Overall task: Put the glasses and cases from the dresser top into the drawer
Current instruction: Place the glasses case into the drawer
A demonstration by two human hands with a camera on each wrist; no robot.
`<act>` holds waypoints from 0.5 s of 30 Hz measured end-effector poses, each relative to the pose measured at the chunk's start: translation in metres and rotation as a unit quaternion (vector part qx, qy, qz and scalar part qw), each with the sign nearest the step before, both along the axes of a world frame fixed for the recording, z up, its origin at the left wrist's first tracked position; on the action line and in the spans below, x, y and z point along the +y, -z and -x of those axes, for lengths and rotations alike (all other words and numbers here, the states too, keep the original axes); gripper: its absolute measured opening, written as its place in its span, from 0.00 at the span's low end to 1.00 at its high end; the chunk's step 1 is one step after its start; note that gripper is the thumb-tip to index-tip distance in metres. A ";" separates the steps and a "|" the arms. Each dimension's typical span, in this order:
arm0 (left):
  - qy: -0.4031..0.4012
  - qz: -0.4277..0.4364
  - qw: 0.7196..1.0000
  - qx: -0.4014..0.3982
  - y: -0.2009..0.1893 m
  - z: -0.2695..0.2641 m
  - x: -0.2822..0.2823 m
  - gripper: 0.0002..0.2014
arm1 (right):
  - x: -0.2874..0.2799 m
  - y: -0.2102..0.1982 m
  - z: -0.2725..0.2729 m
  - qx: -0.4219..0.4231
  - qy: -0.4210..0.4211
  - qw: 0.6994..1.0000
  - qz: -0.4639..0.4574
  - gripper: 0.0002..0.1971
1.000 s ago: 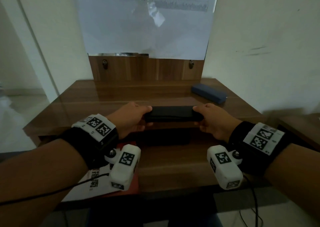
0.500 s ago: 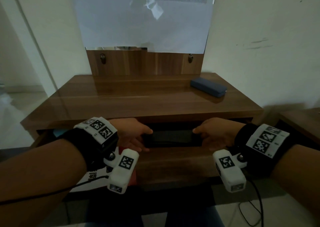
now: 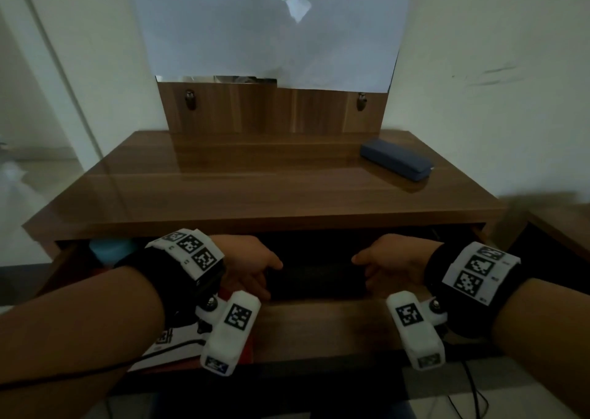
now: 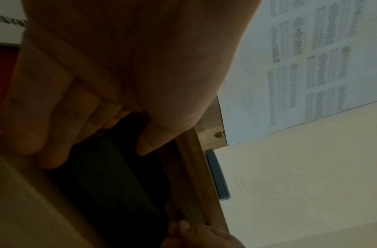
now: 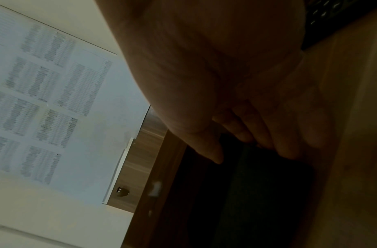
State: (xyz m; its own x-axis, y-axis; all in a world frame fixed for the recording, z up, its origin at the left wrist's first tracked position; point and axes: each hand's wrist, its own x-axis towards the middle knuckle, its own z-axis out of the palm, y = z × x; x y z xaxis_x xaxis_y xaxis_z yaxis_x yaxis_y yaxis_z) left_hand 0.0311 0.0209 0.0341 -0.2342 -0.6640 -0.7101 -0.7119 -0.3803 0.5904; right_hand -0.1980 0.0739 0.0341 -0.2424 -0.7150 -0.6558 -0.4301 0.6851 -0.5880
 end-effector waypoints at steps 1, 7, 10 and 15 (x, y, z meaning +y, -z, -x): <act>0.000 0.000 1.000 -0.003 0.001 -0.001 0.000 0.27 | -0.001 0.001 -0.001 -0.001 0.000 1.000 0.000 0.19; 0.004 0.006 1.000 -0.018 0.006 -0.002 -0.004 0.26 | -0.005 0.005 -0.004 0.020 -0.019 1.000 -0.009 0.21; 0.016 0.012 0.999 -0.028 0.008 -0.002 -0.007 0.26 | -0.006 0.005 -0.005 0.043 -0.045 0.998 -0.006 0.18; 0.065 0.045 0.995 -0.055 -0.009 0.003 -0.005 0.24 | -0.006 -0.012 -0.006 0.053 -0.070 0.996 0.020 0.21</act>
